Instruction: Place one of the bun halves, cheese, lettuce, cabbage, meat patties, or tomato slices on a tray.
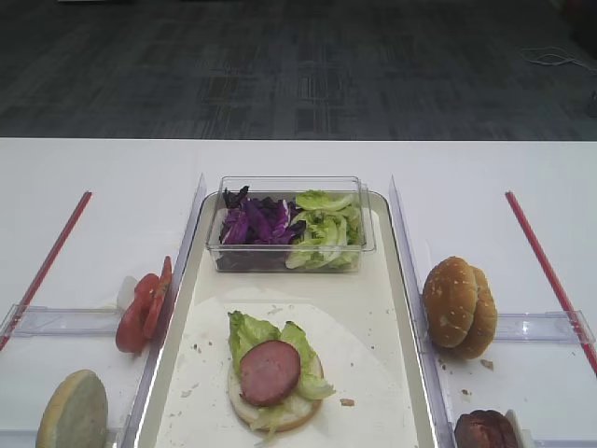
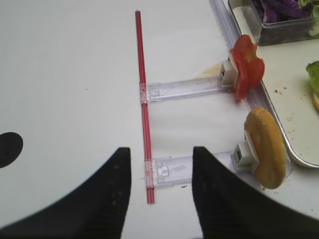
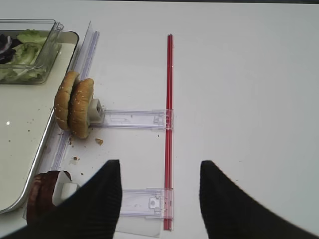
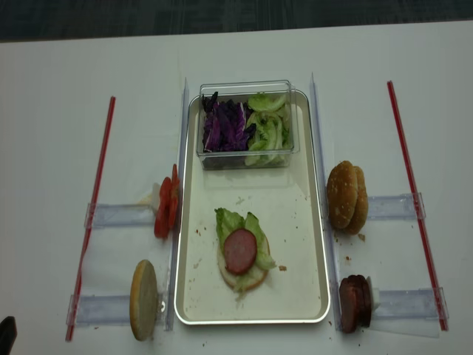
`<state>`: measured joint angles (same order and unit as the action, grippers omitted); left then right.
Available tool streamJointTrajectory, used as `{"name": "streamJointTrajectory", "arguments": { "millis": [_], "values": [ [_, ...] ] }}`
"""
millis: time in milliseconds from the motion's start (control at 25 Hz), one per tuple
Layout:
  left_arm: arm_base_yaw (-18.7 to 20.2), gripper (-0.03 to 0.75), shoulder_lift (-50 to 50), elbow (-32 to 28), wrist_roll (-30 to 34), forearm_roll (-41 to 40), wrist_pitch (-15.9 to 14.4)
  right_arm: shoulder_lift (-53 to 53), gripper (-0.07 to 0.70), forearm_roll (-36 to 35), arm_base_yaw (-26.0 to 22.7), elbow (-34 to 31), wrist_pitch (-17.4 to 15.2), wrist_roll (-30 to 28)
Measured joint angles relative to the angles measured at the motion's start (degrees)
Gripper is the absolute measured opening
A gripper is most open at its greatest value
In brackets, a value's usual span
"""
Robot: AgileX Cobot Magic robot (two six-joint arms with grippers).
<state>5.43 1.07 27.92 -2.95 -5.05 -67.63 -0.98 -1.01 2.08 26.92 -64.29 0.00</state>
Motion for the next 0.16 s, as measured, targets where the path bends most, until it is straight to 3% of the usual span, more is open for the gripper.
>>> {"name": "streamJointTrajectory", "arguments": {
  "millis": [160],
  "values": [
    [0.0,0.305,0.0,0.0,0.0,0.0,0.0,0.0,0.374,0.0,0.0,0.0,0.0,0.0]
  ]
}}
